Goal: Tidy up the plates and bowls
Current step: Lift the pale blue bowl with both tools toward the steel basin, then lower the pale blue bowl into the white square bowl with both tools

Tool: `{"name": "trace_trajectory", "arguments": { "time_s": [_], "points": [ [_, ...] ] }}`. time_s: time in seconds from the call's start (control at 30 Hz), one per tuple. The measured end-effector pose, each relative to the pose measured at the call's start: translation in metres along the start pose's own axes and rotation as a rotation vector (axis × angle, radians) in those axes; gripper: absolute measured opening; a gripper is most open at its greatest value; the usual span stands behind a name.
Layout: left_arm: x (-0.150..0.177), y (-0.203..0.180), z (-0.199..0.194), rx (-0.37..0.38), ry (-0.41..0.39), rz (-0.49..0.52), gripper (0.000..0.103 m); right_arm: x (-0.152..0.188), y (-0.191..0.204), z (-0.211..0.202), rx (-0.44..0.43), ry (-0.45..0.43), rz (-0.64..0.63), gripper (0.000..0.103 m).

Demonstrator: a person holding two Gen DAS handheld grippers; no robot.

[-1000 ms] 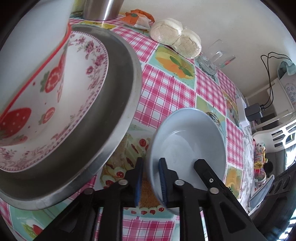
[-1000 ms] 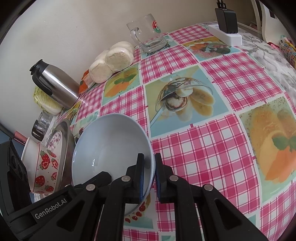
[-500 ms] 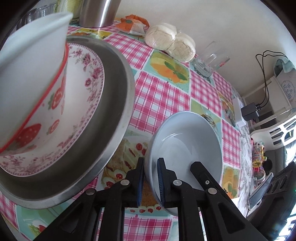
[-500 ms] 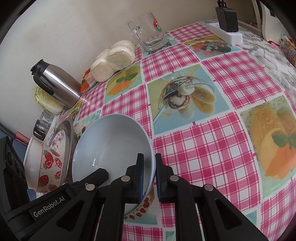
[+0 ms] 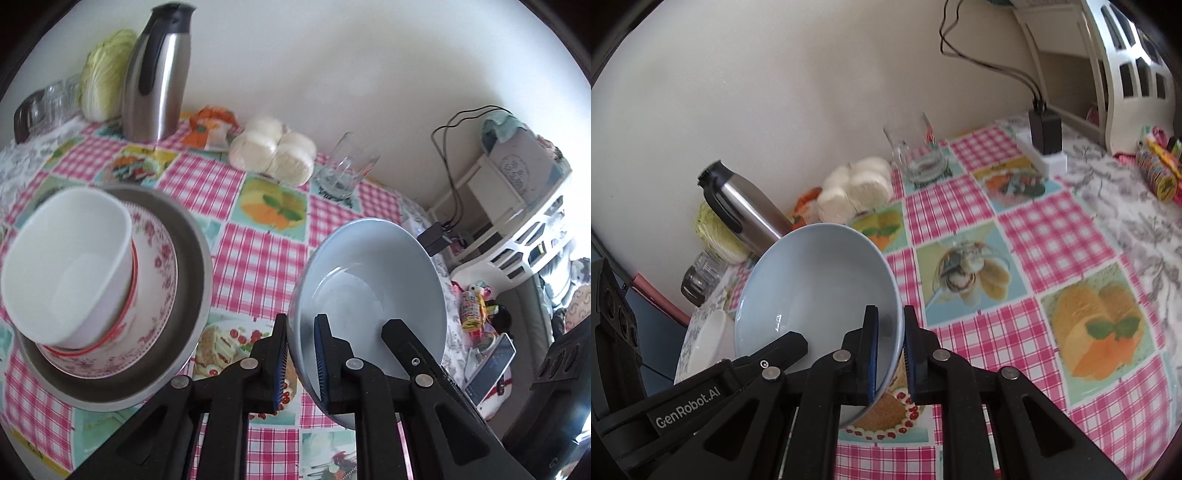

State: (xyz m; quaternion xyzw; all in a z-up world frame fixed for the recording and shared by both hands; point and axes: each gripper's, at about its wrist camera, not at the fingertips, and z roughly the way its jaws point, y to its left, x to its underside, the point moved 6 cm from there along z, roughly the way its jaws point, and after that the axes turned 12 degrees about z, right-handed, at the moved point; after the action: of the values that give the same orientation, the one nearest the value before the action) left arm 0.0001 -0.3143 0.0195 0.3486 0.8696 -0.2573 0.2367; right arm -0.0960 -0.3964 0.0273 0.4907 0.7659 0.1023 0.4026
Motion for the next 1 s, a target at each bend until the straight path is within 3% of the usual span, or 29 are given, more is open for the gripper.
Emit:
{"name": "trace_trajectory", "arguments": {
  "time_s": [0.4,1.0],
  "points": [
    [-0.009,-0.006,-0.030,0.018,-0.023,0.063,0.019,-0.004,0.016,-0.022,-0.005,-0.038,-0.007,0.015],
    [-0.019,0.050,-0.048,0.010,-0.035,-0.002,0.020,0.024,0.060,0.003,-0.015,-0.001,-0.056,0.017]
  ]
}}
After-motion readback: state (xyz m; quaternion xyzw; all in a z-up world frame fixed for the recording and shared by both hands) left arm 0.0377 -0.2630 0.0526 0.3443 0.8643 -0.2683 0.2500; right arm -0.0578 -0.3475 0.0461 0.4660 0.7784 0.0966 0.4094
